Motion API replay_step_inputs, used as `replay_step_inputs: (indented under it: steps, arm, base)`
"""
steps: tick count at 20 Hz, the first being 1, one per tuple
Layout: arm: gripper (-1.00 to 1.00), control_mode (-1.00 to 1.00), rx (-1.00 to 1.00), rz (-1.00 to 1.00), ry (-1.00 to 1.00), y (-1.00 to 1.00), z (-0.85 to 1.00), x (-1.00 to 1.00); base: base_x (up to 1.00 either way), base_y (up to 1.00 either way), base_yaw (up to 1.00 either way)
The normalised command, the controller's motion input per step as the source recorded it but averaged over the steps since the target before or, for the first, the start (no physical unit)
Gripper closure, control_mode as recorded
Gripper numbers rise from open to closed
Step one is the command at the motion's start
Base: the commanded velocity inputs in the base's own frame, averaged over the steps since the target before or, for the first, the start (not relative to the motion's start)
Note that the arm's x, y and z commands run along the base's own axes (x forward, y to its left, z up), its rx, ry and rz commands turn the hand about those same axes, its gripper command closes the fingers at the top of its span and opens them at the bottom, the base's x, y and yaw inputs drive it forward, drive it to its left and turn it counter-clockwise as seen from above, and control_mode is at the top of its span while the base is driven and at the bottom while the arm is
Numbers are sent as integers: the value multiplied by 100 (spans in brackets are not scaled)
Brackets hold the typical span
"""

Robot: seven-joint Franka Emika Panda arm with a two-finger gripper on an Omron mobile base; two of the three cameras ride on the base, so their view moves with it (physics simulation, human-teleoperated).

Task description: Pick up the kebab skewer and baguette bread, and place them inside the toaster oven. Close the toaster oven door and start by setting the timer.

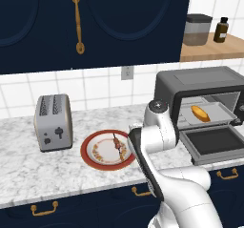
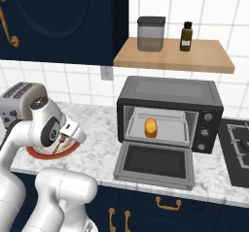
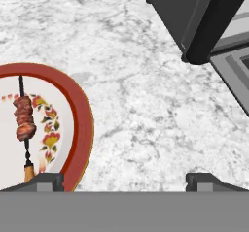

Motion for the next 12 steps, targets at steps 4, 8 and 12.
replay_step_inputs:
  steps: [4, 8, 12]
  arm:
    - [-100, -100, 0, 12, 3, 98, -12, 36]
    - [-100, -100, 0, 18, 15, 42, -9, 26]
    - [-100, -100, 0, 19, 24, 3, -28, 1]
  base:
    - [0, 0, 0]
    - [0, 0, 0]
    - [0, 0, 0]
